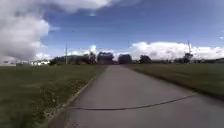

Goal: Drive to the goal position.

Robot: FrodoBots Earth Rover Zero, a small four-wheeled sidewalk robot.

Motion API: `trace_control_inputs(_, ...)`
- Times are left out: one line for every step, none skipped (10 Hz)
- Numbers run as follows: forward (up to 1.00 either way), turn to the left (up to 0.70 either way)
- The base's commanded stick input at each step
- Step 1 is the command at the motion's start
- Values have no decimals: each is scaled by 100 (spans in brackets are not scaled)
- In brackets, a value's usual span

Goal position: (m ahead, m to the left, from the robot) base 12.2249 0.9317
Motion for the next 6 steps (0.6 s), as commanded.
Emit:
trace_control_inputs(70,0)
trace_control_inputs(70,0)
trace_control_inputs(70,0)
trace_control_inputs(70,0)
trace_control_inputs(70,0)
trace_control_inputs(70,0)
